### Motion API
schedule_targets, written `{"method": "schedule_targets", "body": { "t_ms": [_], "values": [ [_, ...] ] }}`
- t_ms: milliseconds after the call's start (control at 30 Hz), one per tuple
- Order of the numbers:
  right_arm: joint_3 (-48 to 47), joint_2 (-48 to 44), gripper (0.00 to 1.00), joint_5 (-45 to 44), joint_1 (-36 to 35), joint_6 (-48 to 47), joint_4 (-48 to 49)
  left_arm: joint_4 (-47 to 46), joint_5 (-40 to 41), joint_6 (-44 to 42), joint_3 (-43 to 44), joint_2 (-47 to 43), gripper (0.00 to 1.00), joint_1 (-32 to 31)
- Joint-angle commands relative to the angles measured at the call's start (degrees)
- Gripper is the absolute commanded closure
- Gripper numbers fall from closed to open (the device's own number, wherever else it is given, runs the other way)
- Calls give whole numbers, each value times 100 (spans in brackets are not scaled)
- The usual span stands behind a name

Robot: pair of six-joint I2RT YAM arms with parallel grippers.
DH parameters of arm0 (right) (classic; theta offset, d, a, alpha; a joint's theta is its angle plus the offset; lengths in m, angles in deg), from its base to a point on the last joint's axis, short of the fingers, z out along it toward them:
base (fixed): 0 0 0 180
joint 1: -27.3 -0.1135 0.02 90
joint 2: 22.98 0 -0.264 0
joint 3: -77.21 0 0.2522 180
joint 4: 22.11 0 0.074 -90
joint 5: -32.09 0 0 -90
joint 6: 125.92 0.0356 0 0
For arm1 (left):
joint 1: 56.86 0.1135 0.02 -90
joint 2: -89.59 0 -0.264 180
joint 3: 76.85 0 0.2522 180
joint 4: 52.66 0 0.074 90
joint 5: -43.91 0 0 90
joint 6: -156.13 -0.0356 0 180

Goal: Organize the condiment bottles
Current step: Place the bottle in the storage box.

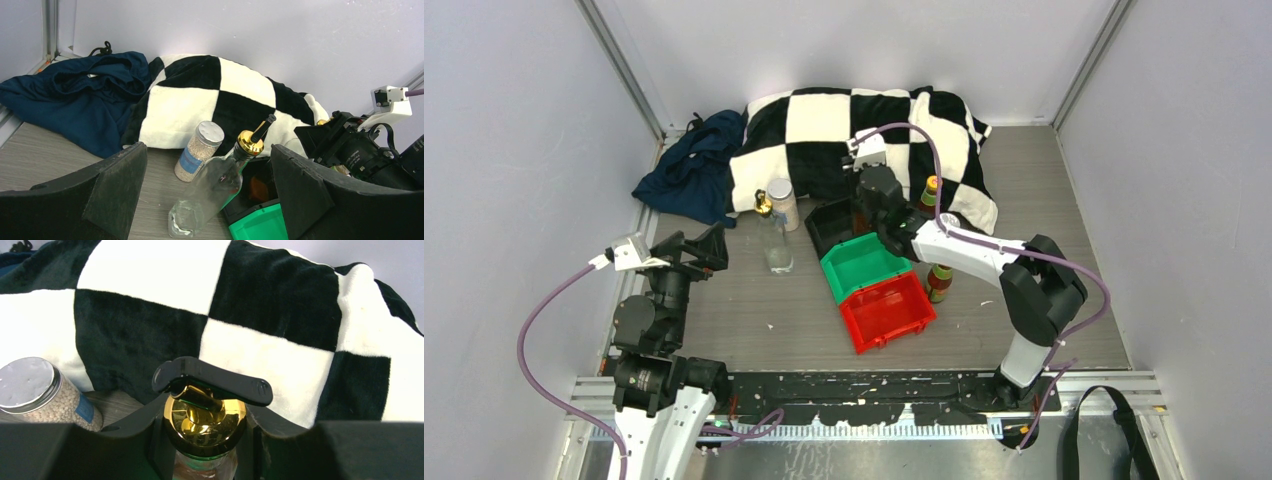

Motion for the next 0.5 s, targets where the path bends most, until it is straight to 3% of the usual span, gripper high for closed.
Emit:
{"method": "schedule_targets", "body": {
  "t_ms": [0,300,467],
  "values": [
    [217,-370,84,837,377,134,210,-340,-60,53,-2,-4,6,12],
    [317,-632,84,2232,869,247,62,-360,-75,79,-10,32,6,14],
    [191,-677,81,2592,939,146,-191,-359,-84,99,-13,49,6,14]
  ]
}}
